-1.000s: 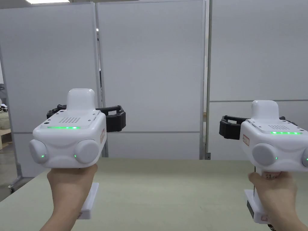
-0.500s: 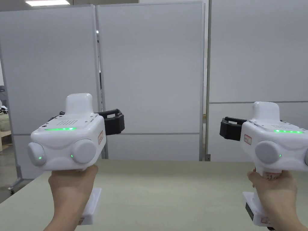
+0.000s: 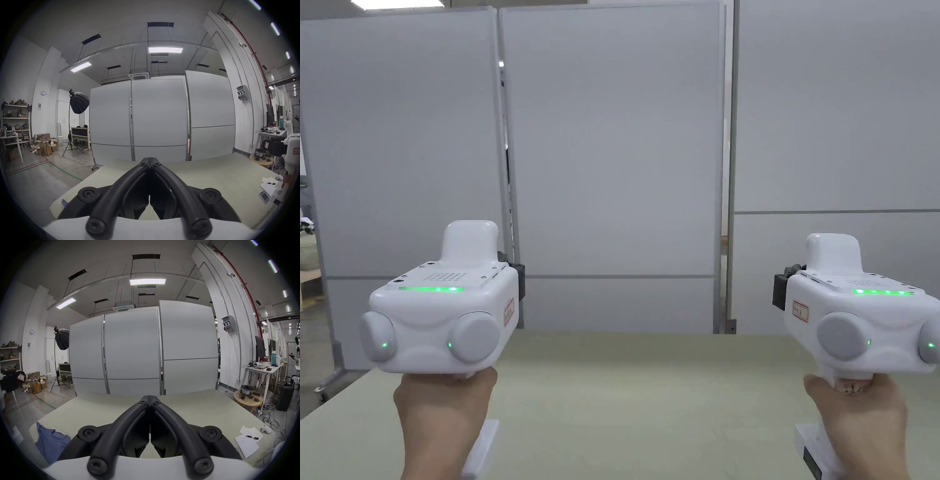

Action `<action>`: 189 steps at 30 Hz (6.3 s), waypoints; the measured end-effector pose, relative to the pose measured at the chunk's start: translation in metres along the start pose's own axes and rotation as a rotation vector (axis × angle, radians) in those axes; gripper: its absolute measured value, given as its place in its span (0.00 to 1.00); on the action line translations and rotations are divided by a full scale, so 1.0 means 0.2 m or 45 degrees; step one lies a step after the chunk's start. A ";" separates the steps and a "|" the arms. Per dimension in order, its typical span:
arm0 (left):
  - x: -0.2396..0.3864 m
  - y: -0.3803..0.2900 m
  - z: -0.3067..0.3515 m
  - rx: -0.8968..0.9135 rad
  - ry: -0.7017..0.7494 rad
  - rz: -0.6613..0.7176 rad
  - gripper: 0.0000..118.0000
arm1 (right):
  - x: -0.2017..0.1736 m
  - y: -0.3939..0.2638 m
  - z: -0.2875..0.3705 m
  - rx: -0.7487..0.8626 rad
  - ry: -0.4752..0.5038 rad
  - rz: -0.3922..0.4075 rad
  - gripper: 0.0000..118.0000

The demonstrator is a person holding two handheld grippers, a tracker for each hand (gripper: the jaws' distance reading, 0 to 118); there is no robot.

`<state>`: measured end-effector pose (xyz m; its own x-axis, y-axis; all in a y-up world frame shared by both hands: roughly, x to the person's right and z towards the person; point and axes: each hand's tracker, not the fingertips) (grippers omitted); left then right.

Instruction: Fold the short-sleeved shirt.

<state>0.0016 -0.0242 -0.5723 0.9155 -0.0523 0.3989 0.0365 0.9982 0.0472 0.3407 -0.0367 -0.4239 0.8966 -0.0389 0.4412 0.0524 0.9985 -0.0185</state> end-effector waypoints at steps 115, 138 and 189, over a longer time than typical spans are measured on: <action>1.70 -1.10 -0.42 -1.305 -1.018 -0.020 0.04 | 0.75 -0.52 0.34 -0.155 -0.022 -0.138 0.02; 1.17 -0.91 -0.30 -0.937 -0.890 0.314 0.88 | 0.71 -0.40 0.41 -0.130 -0.026 -0.087 0.02; 1.00 -1.84 -0.90 -1.331 -0.616 -0.218 0.66 | 0.95 -1.29 -0.27 -0.595 -0.048 -0.188 0.02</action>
<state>0.2443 -0.3969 -0.6748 0.6260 0.0308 0.7792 0.6642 0.5024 -0.5536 0.5219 -0.3031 -0.3843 0.8485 -0.1685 0.5017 0.3772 0.8575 -0.3498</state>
